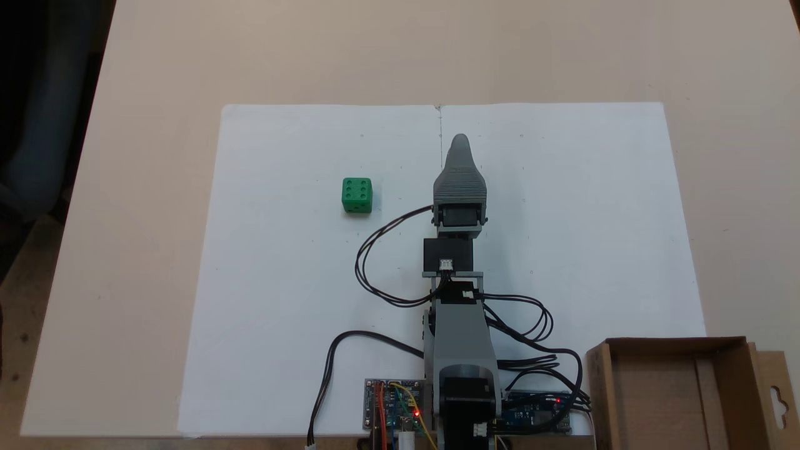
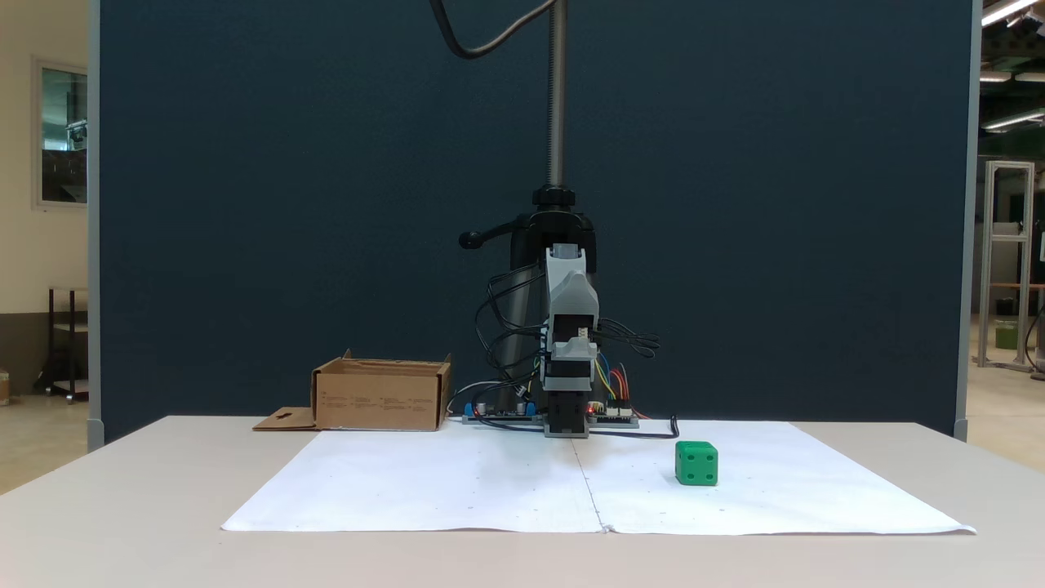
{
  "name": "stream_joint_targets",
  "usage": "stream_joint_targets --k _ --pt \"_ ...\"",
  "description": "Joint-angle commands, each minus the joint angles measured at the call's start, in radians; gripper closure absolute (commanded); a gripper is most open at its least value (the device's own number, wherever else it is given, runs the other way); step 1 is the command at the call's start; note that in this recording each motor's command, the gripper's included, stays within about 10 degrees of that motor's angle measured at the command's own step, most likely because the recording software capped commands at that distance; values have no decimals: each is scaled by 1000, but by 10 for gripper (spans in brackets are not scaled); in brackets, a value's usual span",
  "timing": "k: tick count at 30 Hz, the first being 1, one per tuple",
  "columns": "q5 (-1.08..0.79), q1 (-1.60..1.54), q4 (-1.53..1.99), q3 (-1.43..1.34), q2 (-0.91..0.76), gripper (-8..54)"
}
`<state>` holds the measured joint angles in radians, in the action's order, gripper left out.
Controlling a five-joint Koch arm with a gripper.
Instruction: Grasp a green dice and put it in the bin.
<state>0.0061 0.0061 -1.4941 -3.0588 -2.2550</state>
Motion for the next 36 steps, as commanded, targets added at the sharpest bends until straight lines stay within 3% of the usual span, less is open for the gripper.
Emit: stream_joint_targets --k 1,6,36 --pt "-61 38 175 -71 -109 24" --pt "-61 38 434 -71 -109 24" --pt "-60 29 433 -71 -110 22"
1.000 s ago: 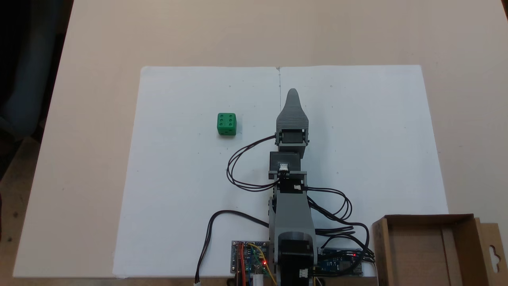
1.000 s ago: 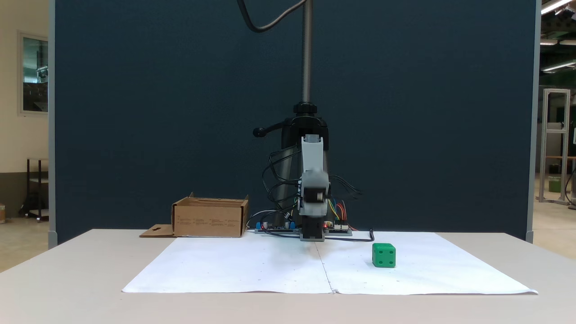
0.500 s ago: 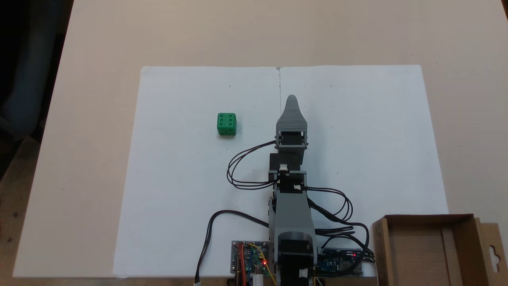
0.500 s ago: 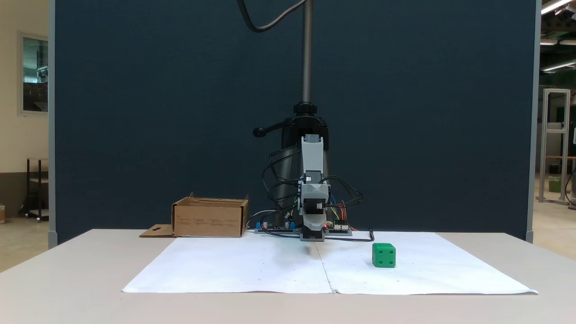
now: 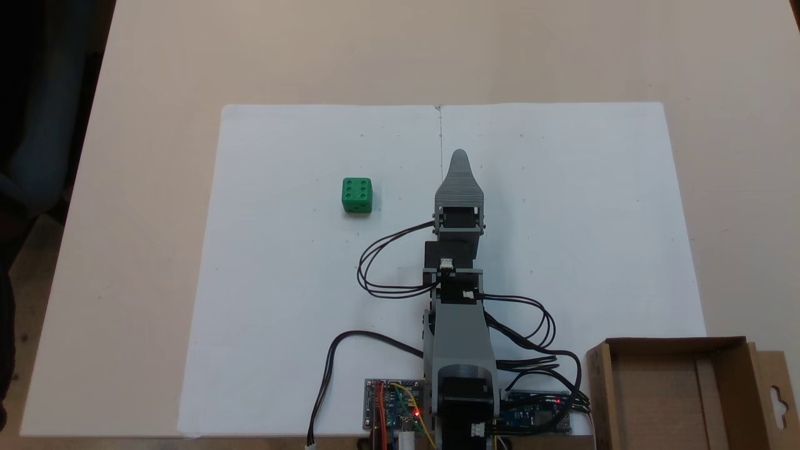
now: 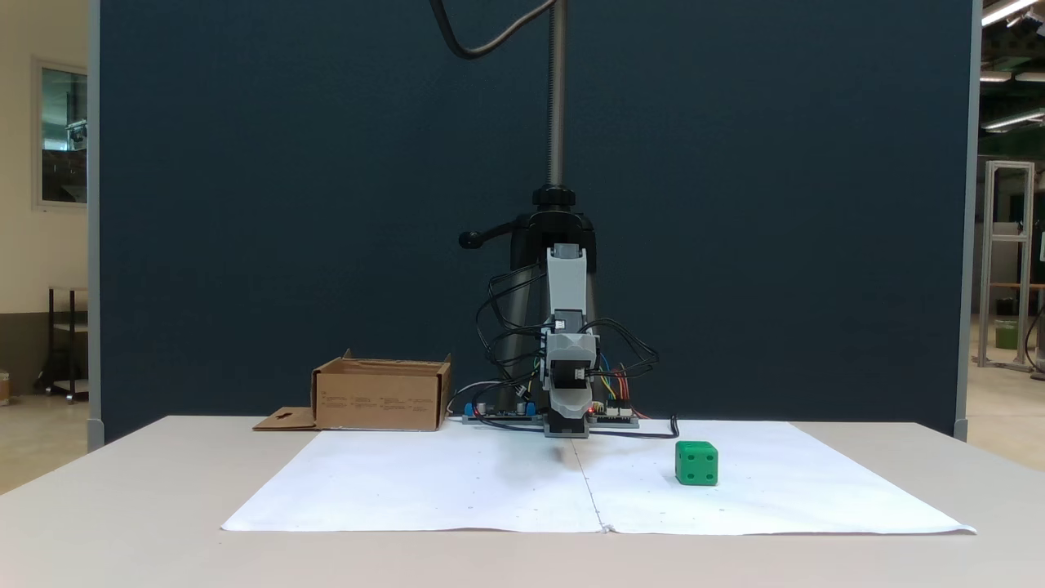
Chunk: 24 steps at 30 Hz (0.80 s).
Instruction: Grasp a green dice and put it in the bin.
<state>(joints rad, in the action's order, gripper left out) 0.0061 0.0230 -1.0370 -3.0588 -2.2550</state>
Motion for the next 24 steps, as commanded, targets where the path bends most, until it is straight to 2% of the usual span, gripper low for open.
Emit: stream_joint_targets --k 1,6,12,20,24 --pt "-63 8 -23 -71 -109 22" --pt "-67 0 5 -14 -109 23" --pt "-64 2 425 331 -109 21" --pt "-52 -20 963 604 -94 22" --pt "5 -44 1199 779 -35 23"
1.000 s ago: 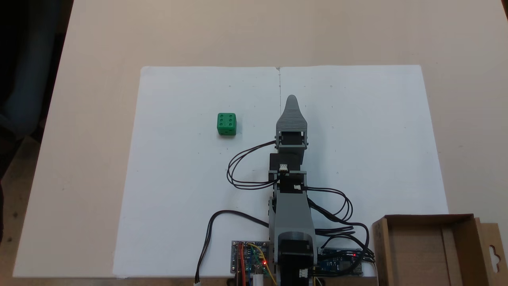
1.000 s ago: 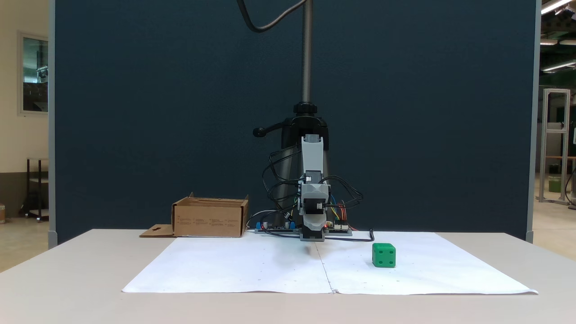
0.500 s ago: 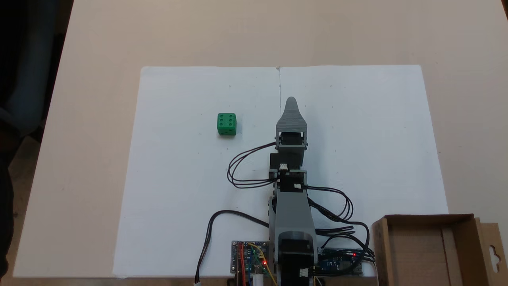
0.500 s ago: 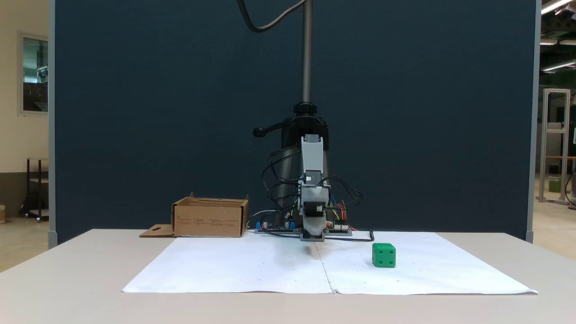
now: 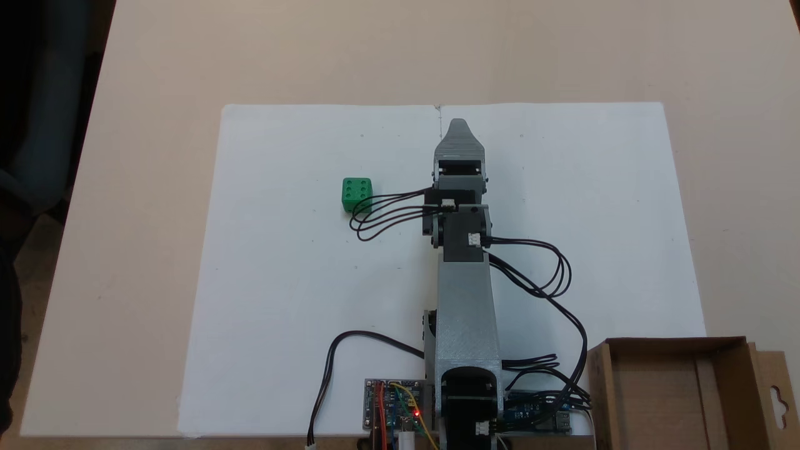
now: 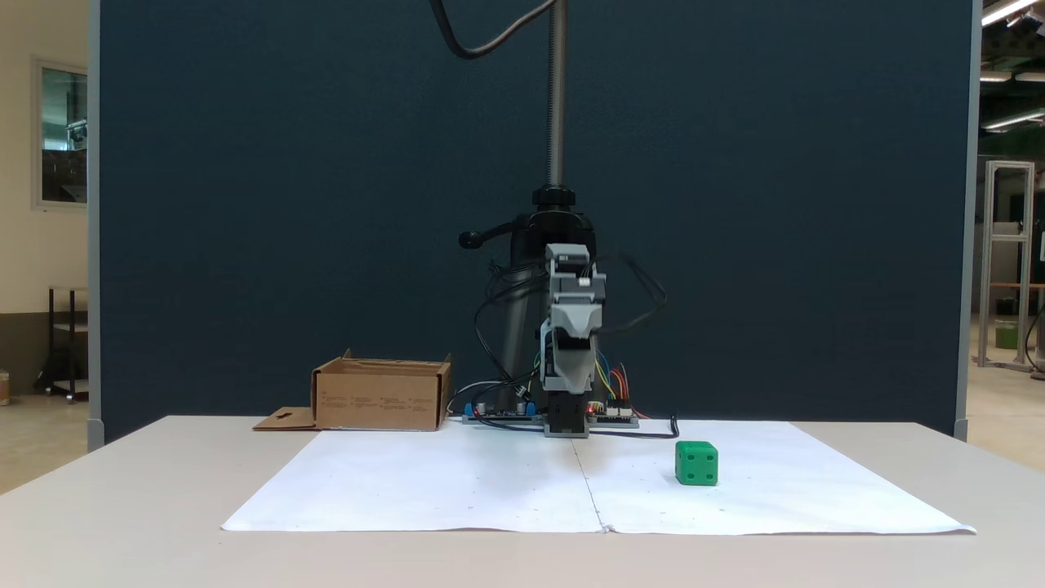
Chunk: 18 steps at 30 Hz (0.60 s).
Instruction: Grasp a green dice and put it in the bin.
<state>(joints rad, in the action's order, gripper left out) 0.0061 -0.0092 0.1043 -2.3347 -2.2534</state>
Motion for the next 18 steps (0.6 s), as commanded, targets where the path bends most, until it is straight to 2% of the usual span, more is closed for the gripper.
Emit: stream_joint_targets --k 1,10,14,18 --pt "20 -21 164 98 -15 23" --pt "199 -72 618 538 255 21" --pt "281 -143 885 609 321 21" --pt "342 -218 905 618 322 21"
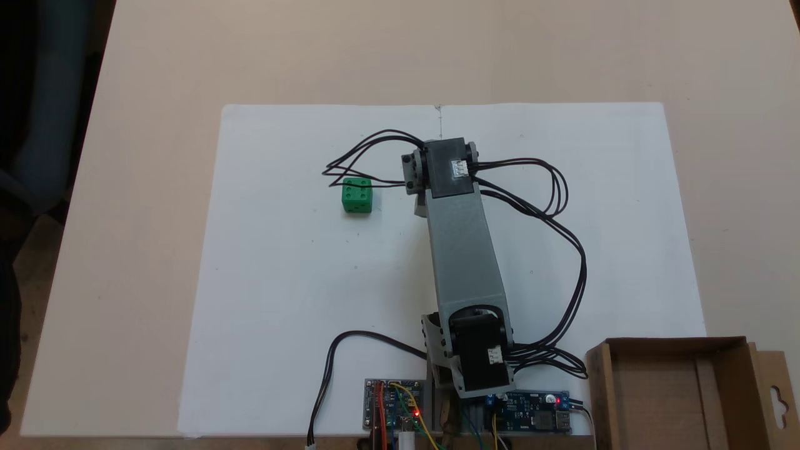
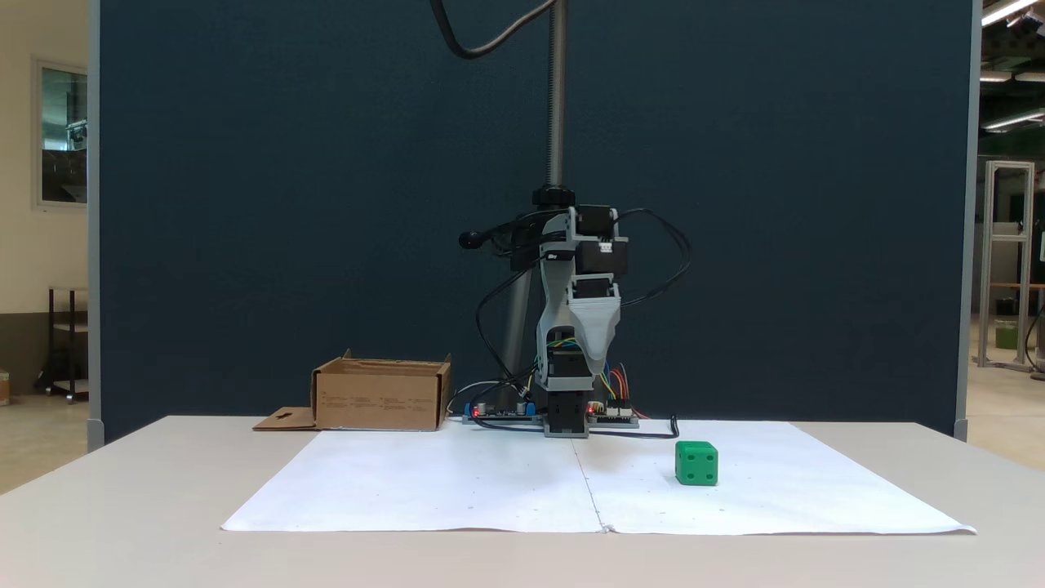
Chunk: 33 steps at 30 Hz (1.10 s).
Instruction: Grasp a green dice and put it in the bin.
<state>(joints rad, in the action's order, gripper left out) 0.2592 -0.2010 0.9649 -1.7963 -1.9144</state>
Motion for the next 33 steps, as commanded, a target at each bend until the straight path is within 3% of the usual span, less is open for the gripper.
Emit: stream_joint_targets --k 1,18,33 --pt "106 -48 46 83 -17 21" --pt "333 -181 69 202 146 23" --pt "371 -265 26 204 258 24"
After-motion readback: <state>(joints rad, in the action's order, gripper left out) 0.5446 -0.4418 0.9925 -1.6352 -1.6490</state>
